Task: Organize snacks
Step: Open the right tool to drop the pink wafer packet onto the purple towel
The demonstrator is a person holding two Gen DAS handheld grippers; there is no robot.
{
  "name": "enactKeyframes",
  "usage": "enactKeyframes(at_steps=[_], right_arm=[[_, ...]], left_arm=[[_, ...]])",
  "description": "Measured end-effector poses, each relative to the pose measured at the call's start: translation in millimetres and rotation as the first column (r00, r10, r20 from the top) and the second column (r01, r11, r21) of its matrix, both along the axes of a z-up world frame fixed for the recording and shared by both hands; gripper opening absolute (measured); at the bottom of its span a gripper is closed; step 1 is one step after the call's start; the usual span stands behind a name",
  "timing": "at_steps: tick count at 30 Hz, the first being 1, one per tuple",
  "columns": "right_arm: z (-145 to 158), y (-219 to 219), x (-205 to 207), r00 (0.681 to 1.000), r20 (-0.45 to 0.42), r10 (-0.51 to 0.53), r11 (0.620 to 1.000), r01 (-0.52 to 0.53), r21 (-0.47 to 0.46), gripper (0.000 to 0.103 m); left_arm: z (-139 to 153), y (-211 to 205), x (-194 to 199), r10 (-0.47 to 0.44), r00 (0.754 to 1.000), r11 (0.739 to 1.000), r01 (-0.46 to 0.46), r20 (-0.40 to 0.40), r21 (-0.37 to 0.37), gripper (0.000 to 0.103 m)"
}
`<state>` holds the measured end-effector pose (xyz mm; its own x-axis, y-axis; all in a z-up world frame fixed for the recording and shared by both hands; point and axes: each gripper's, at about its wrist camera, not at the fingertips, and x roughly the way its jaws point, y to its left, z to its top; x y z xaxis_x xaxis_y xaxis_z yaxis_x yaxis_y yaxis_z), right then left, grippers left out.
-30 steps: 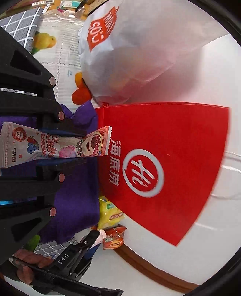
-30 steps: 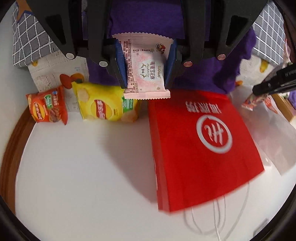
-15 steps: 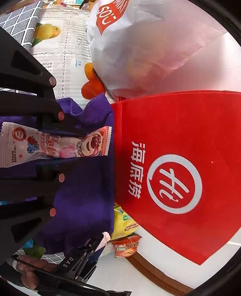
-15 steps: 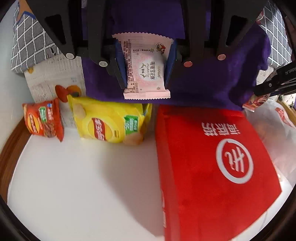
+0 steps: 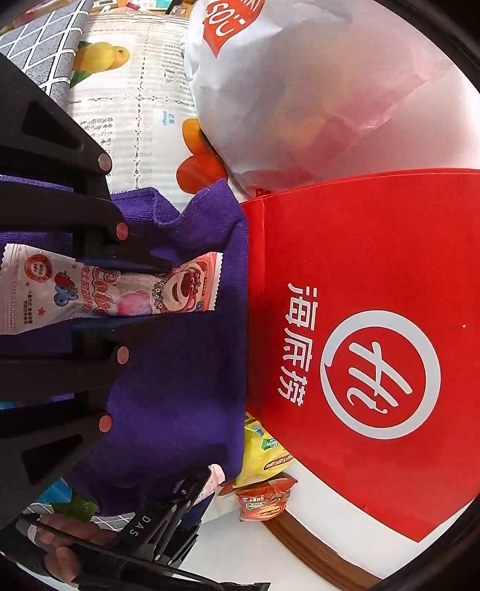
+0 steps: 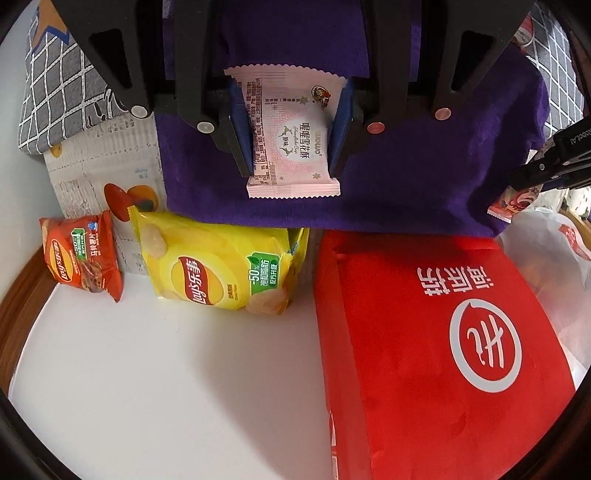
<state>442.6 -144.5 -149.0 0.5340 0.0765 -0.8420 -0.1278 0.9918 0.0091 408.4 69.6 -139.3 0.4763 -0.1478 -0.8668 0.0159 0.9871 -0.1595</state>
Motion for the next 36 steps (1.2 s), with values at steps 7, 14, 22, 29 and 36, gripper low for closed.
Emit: enactKeyframes(at_steps=[7, 14, 22, 29, 36], right_arm=[[-7, 2, 3, 1.000, -0.028, 0.000, 1.000, 0.000, -0.010, 0.040], [-9, 4, 3, 0.999, -0.038, 0.003, 1.000, -0.004, -0.021, 0.040], [-12, 0, 4, 0.999, -0.051, -0.007, 1.000, 0.006, -0.026, 0.040], [-15, 0, 5, 0.998, -0.066, -0.008, 0.999, 0.005, -0.037, 0.040], [-15, 2, 5, 0.998, -0.064, -0.003, 0.999, 0.000, -0.034, 0.040]], left_arm=[[-7, -3, 4, -0.008, 1.000, 1.000, 0.008, -0.019, 0.002, 0.020], [-11, -10, 7, -0.018, 0.999, 1.000, 0.018, -0.028, 0.006, 0.020], [-17, -14, 10, -0.024, 0.999, 1.000, 0.024, -0.042, 0.001, 0.020], [-19, -13, 11, -0.028, 0.998, 1.000, 0.028, -0.053, 0.000, 0.021], [-20, -13, 11, -0.034, 0.998, 0.999, 0.034, -0.057, 0.000, 0.021]])
